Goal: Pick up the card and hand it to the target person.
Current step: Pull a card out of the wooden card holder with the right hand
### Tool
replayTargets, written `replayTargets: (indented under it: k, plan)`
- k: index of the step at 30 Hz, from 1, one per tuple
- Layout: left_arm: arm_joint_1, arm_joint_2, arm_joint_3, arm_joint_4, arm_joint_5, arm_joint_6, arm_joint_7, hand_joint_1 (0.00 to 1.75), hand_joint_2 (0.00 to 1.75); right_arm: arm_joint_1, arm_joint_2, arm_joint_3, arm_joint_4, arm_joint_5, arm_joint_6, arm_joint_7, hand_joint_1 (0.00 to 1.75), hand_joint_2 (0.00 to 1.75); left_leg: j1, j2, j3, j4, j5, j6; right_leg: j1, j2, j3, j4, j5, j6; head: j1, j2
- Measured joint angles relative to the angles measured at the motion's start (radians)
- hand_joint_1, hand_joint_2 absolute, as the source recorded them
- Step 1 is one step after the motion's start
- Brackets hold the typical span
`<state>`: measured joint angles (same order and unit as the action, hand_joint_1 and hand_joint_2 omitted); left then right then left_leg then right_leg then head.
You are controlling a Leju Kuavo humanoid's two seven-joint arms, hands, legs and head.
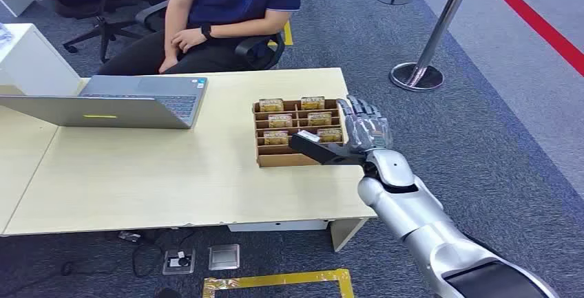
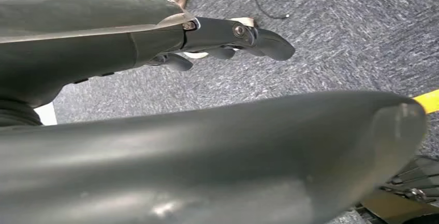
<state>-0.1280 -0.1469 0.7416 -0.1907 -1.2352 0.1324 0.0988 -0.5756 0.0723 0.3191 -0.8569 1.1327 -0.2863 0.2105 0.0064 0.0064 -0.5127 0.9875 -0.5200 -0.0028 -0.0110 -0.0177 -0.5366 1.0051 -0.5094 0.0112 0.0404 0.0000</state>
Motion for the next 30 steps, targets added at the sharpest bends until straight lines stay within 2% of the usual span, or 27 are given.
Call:
replayTargets:
  k: [8, 25, 30]
  plan:
    - [0.0, -0.001, 0.0, 0.0, 0.0, 0.001, 0.0, 0.0, 0.0, -0.025, 0.013, -0.01, 0.076, -0.061, 0.006, -0.043, 0.0, 1.75, 0.0, 0.0, 0.0, 0.0, 0.0, 0.0, 0.0, 0.0, 0.0, 0.0, 0.0, 0.0, 0.0, 0.0]
    - [0.004, -0.014, -0.017, 0.0, -0.009, 0.013, -0.005, 0.0, 0.0, -0.026, 0.015, -0.034, 0.138, -0.033, -0.025, -0.008, 0.02, 1.75, 0.0, 0.0, 0.0, 0.0, 0.0, 0.0, 0.0, 0.0, 0.0, 0.0, 0.0, 0.0, 0.0, 0.0]
    - [0.006, -0.015, -0.023, 0.0, -0.012, 0.014, -0.008, 0.0, 0.0, -0.027, 0.016, -0.044, 0.14, -0.034, -0.032, -0.006, 0.18, 1.75, 0.0, 0.0, 0.0, 0.0, 0.0, 0.0, 0.0, 0.0, 0.0, 0.0, 0.0, 0.0, 0.0, 0.0]
